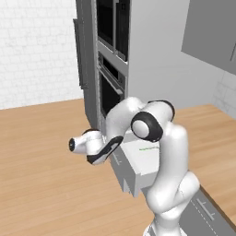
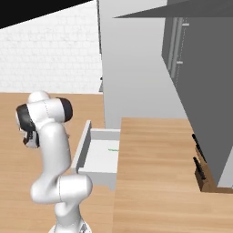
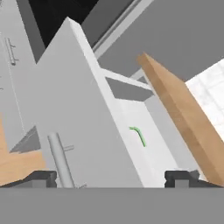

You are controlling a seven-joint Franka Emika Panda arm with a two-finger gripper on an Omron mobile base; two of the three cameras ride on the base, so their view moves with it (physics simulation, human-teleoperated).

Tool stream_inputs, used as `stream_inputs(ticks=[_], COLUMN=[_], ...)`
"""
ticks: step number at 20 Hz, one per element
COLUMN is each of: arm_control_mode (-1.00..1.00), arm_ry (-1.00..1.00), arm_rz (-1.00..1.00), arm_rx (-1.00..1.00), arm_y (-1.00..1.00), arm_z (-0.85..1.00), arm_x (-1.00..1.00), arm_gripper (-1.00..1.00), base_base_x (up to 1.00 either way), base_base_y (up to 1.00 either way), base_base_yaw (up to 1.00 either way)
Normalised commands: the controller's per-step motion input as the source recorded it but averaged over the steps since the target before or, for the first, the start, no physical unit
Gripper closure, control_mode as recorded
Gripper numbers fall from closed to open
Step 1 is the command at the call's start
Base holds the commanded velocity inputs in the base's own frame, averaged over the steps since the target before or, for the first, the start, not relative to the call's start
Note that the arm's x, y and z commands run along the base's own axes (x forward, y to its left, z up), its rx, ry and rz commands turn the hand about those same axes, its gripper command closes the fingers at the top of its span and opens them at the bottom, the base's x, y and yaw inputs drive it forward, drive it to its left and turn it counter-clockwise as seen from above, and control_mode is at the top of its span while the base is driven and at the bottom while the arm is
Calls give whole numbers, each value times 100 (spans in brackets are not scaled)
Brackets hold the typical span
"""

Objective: Take a straw from the drawer in front and place it inside the glass cup on the dining counter.

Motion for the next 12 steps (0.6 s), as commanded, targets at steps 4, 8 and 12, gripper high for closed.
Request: stream_inputs(ticks=[4, 8, 12], arm_control_mode=[-100, -100, -100], arm_ry=[-30, -25, -10], arm_rz=[-21, -22, -23], arm_rx=[42, 48, 62], arm_y=[-44, -59, -63], arm_z=[40, 36, 37], arm_x=[0, 0, 0], arm_gripper=[-100, -100, -100], base_base_x=[0, 0, 0], base_base_y=[0, 0, 0], base_base_yaw=[0, 0, 0])
